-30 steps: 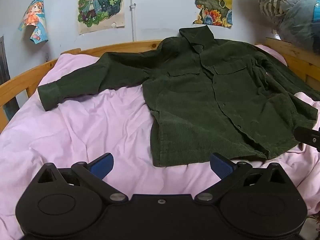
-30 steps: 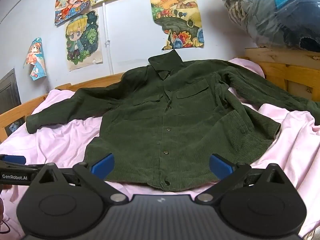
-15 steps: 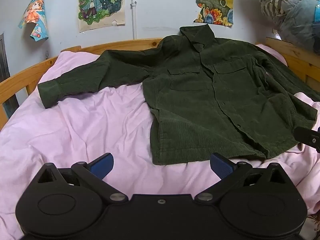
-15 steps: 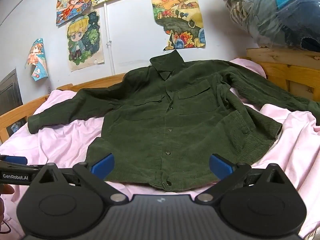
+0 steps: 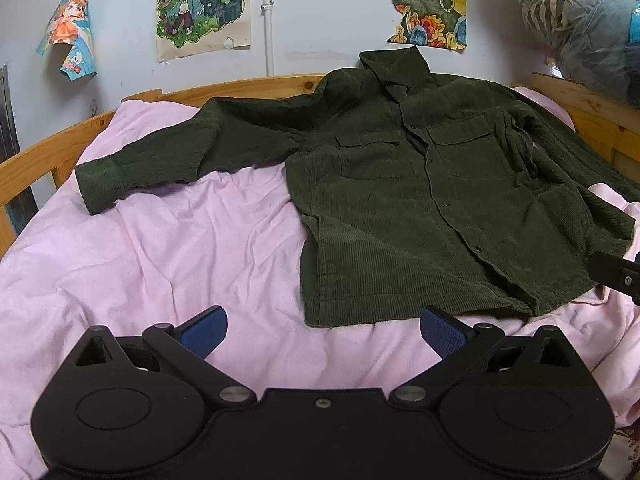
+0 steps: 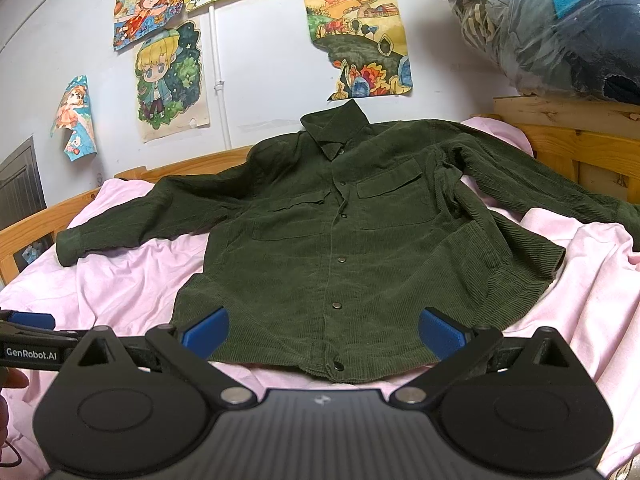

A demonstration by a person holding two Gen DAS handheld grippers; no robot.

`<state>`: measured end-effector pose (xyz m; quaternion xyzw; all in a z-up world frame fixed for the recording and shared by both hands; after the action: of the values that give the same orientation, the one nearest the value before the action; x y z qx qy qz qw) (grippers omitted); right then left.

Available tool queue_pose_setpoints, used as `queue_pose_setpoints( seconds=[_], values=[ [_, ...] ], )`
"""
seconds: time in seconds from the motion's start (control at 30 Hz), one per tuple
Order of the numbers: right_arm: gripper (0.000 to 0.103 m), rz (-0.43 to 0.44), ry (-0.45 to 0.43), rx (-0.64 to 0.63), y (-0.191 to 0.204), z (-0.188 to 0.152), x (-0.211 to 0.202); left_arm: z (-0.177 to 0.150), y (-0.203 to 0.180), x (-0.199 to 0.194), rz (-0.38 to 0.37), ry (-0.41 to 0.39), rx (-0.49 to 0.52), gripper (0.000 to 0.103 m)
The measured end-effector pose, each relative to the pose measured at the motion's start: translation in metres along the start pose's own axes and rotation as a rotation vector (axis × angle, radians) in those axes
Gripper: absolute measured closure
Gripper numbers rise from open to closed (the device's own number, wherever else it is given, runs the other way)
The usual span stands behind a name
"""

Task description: Fold large clothes

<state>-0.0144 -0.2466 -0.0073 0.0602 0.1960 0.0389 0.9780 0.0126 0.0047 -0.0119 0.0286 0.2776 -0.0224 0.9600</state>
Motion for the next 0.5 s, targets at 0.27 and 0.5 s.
queue_pose_setpoints(
  seconds=[0.27,0.5],
  values=[
    [0.0,-0.001,0.001,0.001,-0.0002,-0.0013,0.0015,-0.0005,-0.0004,-0.0009,0.0,0.002,-0.001,0.001],
    [0.0,-0.003,0.004,0.004,0.002,-0.002,0.0006,-0.0007,-0.0002,-0.0007,0.001,0.003,0.0,0.001]
  ],
)
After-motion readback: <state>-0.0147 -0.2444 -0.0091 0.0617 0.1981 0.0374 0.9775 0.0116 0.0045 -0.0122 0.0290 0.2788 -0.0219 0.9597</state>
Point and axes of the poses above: each gripper's, at about its wrist camera, not at the fingertips, and x roughly the way its jaws point, y to its left, z to its top, the point moved 1 cm from there along x, roughly the way its jaws point, and after that the axes turned 1 degree about -z, right-handed, at the moved point
